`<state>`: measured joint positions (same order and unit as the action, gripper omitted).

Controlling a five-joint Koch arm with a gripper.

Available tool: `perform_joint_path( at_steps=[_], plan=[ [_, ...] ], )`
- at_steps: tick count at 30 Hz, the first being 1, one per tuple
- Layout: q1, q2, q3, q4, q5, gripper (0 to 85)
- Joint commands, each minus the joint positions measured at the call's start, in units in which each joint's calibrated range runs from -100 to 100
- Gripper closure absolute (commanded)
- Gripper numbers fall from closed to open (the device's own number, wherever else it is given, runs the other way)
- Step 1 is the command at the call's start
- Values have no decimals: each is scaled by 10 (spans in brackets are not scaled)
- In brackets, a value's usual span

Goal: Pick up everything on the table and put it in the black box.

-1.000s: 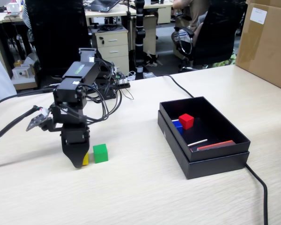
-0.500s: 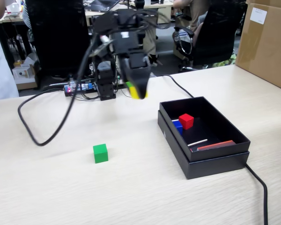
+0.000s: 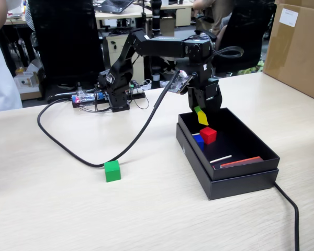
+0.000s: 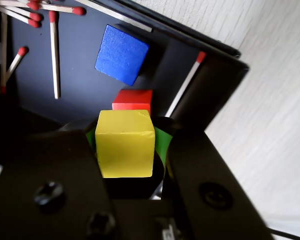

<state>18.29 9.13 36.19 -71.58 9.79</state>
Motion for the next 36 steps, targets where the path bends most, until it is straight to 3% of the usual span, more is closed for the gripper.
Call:
perform_joint_path(
  at_steps=[1,4,5,6,8,10,21,28,36],
  plan=[
    [4,7,50,2,8,843],
    [4,18,50,-2,11,822],
    [4,22,50,-9,11,754],
    [5,24,46,-27,11,618],
    [5,11,42,-43,11,500],
    [5,-17,35,-45,11,454],
    [-27,-295,15,-46,-12,439],
    [-113,-396,-60,-44,-64,435],
    [-219,-296,-111,-10,-121,374]
  ],
)
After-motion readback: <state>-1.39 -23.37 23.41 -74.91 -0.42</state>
